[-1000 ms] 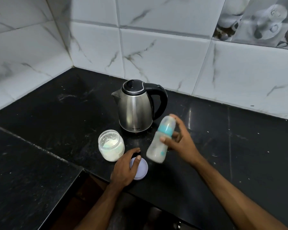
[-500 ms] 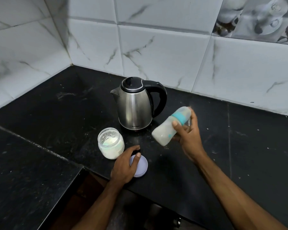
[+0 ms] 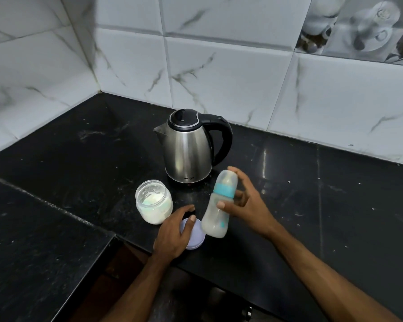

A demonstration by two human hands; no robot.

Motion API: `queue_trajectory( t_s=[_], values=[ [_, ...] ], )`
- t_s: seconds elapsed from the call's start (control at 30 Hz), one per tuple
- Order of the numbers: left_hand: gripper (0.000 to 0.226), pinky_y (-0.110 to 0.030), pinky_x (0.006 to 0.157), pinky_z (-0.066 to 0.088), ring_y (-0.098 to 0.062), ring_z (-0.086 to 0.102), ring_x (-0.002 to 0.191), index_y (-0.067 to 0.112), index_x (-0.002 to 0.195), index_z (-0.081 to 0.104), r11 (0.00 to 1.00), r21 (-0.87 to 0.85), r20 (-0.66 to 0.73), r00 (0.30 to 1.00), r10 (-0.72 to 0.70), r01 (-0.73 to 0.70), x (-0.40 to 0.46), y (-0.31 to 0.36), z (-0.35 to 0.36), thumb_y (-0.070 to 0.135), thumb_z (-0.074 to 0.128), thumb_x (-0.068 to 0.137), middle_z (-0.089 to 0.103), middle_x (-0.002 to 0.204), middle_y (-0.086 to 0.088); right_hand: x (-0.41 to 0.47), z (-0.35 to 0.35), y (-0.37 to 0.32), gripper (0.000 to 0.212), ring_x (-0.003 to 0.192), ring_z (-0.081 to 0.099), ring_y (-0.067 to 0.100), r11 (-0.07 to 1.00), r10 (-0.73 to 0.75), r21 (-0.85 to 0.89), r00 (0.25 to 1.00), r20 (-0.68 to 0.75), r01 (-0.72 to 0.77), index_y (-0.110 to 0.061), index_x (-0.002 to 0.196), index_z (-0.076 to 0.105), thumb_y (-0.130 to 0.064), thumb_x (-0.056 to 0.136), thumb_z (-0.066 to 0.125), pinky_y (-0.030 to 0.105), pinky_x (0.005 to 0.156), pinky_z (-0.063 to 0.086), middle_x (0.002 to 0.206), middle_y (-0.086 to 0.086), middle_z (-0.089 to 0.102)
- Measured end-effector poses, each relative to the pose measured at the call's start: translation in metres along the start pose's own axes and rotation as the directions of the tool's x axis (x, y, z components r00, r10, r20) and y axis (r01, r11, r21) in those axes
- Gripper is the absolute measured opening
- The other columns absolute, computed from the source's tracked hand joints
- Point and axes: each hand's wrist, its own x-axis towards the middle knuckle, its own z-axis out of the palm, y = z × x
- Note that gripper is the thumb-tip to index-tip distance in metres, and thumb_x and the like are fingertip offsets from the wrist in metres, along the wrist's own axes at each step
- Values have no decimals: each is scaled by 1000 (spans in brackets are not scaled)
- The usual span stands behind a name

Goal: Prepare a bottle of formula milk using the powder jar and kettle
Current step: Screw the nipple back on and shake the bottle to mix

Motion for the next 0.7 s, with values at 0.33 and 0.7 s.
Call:
queue_trajectory(
  t_s=[0.33,0.7],
  values=[
    [53,-27,102,47,-1,59,117,21,128,63,1000,-4,-2,1000,3,-3,0,-2,1,55,40,95,66,125,12,1,-1,-8,80,99,69,23,1000,-17,-8,1000,20,17,-31,140,34,-4,77,76,35,74,58,116,14,64],
    [50,-21,101,45,0,58,116,23,128,62,1000,0,0,1000,2,-2,1,-3,1,53,40,95,66,125,13,5,-3,-9,85,102,68,27,999,-28,-28,999,17,28,-27,143,31,-4,76,78,38,76,59,120,17,62]
  ],
)
